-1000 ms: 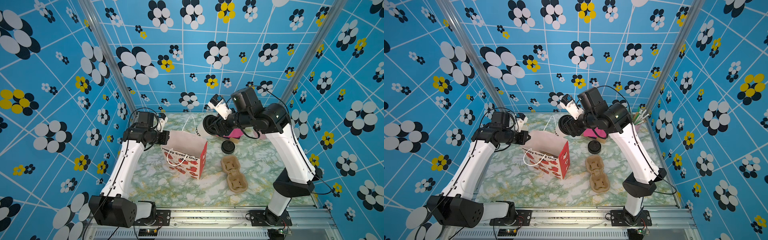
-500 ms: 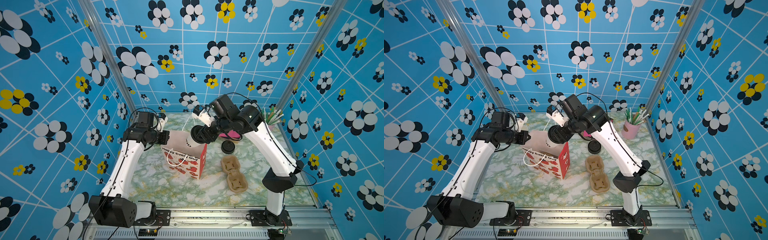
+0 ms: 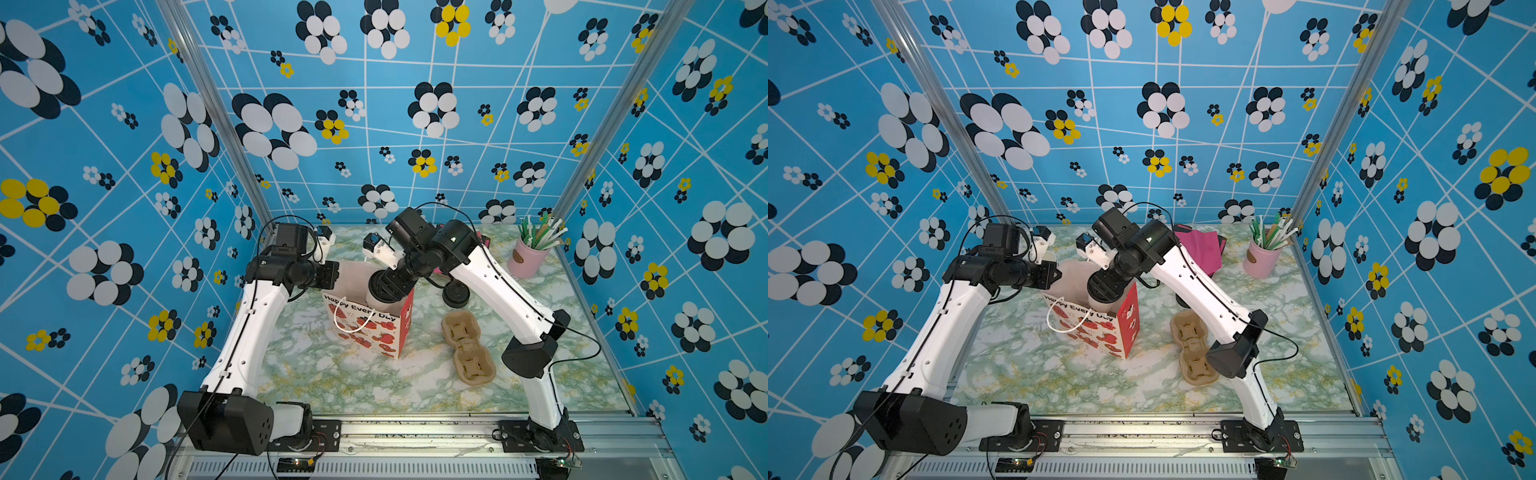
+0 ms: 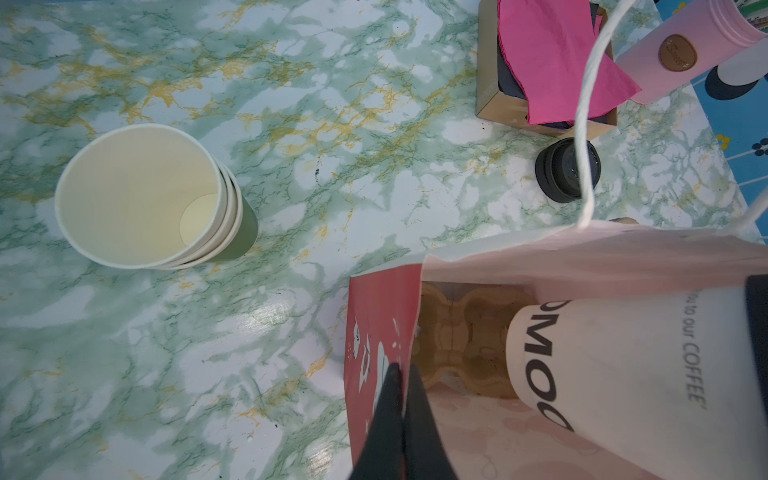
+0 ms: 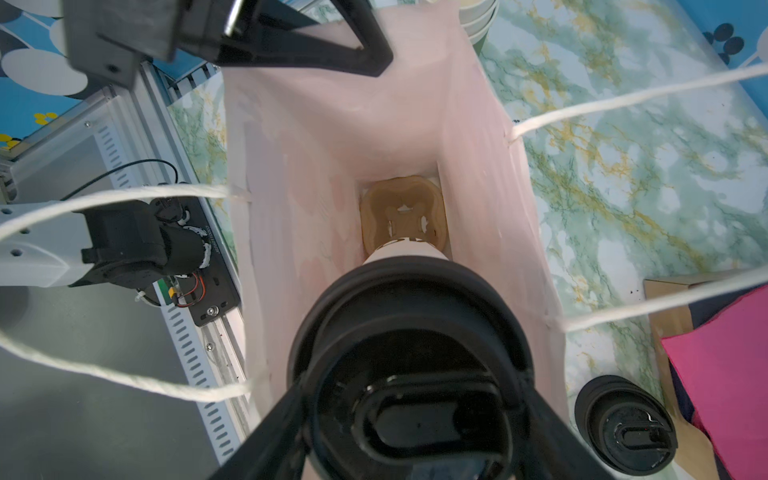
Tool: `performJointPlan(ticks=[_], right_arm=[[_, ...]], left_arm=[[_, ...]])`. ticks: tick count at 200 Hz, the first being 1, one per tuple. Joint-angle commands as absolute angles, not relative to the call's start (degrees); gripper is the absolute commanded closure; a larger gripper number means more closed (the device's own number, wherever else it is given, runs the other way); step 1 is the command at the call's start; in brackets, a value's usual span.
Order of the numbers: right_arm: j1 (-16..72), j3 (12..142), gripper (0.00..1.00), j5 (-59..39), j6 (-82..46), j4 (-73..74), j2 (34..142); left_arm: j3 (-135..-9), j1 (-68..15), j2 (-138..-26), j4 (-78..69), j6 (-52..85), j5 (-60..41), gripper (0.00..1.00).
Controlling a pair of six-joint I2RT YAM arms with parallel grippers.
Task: Pack the takeout coffee
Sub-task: 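Lower the coffee cup into the bag onto the carrier with the right gripper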
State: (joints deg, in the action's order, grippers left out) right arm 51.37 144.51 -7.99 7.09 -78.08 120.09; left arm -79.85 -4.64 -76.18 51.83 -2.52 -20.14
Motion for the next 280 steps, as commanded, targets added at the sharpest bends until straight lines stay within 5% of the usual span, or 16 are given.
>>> performJointPlan(ticks=[1,280], right_arm=[[51.72,146.15,0.35,-6.81,8.18,-80.81,121.63],[52.17,144.40,0.34,-6.94,18.29,-85.41,132.77]], left_arm=[[-79.02,-5.09,-76.53,51.18,-2.20,-20.92,1.00],[-79.30,-5.09,-77.35,51.15,-2.72,-21.01,1.00]])
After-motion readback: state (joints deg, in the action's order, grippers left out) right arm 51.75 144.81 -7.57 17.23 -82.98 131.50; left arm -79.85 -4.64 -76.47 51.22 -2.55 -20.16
